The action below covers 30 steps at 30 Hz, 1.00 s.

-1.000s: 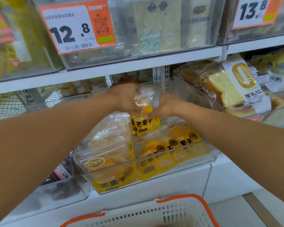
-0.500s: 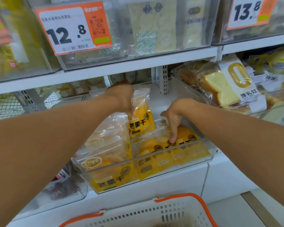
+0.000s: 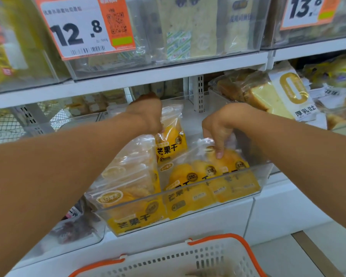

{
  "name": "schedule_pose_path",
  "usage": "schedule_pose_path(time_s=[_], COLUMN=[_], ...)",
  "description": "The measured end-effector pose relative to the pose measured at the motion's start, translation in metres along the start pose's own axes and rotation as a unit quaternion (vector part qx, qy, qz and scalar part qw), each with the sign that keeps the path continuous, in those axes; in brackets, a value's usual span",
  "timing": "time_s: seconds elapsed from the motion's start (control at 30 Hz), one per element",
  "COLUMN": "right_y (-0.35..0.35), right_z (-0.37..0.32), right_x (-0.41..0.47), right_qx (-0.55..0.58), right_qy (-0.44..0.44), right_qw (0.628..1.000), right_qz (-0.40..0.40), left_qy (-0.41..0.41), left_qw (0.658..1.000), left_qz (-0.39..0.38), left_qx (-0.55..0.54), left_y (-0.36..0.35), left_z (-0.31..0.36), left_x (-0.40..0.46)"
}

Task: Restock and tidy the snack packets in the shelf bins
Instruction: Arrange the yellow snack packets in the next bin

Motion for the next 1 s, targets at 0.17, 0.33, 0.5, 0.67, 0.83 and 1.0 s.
schedule_pose_path(time_s=[0.17,0.33,0.5,0.67,0.83,1.0], right_y=[0.038,0.047,0.031,0.042,0.046,0.050], right_z=[0.000,-0.004,-0.004,-0.016,-0.032,-0.031], right_x=[-0.047,-0.054,-0.043,-0.058,-0.042,-0.039], right_qx=[-0.018,0.016,0.135,0.074,0.001,0.025], right_qy=[0.009,0.082,0.145,0.147,0.142,0.146], right_qw=[0.981,0.923,0.953,0.968,0.937,0.907], right_qz=[0.192,0.375,0.231,0.187,0.320,0.394], left_qy=[-0.006,-0.023,0.006,0.024,0.017,0.038], left_qw=[1.000,0.999,0.990,0.984,0.984,0.969], left_qz=[-0.005,-0.030,-0.033,-0.016,-0.030,-0.078], left_qx=[0.009,-0.034,-0.135,-0.174,-0.173,-0.233], left_y=[0.002,0.004,0.012,0.012,0.015,0.017], left_z=[0.001,-0.004,-0.020,-0.024,-0.016,-0.020], left_x=[-0.001,0.001,-0.002,-0.003,-0.002,-0.003])
Point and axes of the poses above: each hand's wrist, its own x-axis towards the middle knuckle, its own y-axis out of the back of the hand, z = x × y, the point moved 5 cm from there along x, towards the middle knuckle, and after that the axes turned 9 degrees about y, right-handed, at the moved point
